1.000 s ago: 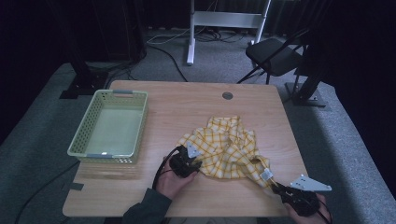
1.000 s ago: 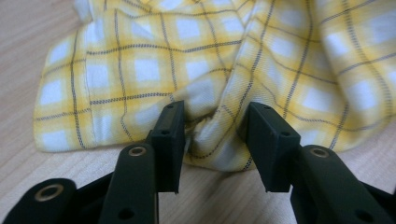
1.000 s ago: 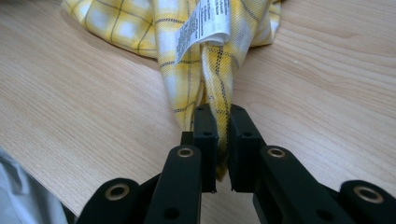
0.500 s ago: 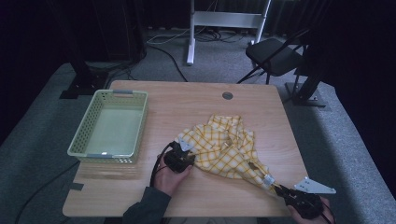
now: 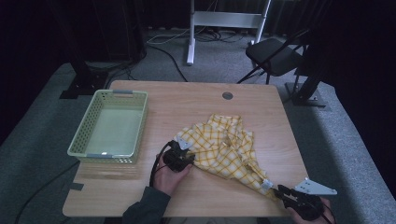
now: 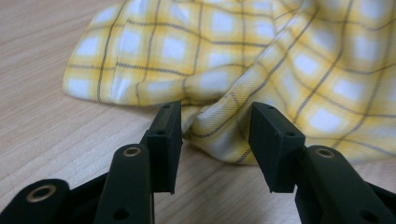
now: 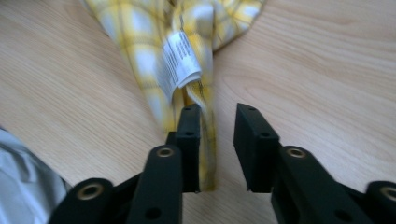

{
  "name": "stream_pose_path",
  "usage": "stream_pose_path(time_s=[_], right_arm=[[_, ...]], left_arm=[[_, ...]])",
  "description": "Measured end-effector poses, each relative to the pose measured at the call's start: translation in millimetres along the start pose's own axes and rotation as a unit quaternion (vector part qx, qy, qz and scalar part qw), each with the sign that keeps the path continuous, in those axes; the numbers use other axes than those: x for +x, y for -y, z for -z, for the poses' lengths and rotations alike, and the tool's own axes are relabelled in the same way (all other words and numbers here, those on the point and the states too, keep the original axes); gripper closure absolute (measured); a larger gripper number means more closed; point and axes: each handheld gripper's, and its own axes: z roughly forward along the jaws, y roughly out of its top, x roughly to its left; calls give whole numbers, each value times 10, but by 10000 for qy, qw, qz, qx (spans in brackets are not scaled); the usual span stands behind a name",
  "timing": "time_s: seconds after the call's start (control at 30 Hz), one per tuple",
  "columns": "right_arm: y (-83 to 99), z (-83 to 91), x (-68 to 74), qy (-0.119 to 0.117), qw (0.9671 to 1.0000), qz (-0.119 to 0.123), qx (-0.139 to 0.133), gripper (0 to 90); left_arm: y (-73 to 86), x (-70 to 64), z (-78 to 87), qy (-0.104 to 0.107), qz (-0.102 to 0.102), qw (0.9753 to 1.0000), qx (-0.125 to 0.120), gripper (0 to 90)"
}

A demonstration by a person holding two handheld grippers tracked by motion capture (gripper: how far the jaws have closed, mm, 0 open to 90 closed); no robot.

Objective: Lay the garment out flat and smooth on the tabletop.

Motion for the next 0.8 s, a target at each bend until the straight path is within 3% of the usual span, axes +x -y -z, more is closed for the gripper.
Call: stream_pose_path(time_s=[0.33,0.8], right_arm=[[-133,-18,40,-89,9996,131,-215,651],[-412,-161,85,-127,9984,382,-404,647]], left_arm=[[-80,-57,-4,84,-166,9998,-78,531],[-260,-157,27,185,-391,9986,-298,533]])
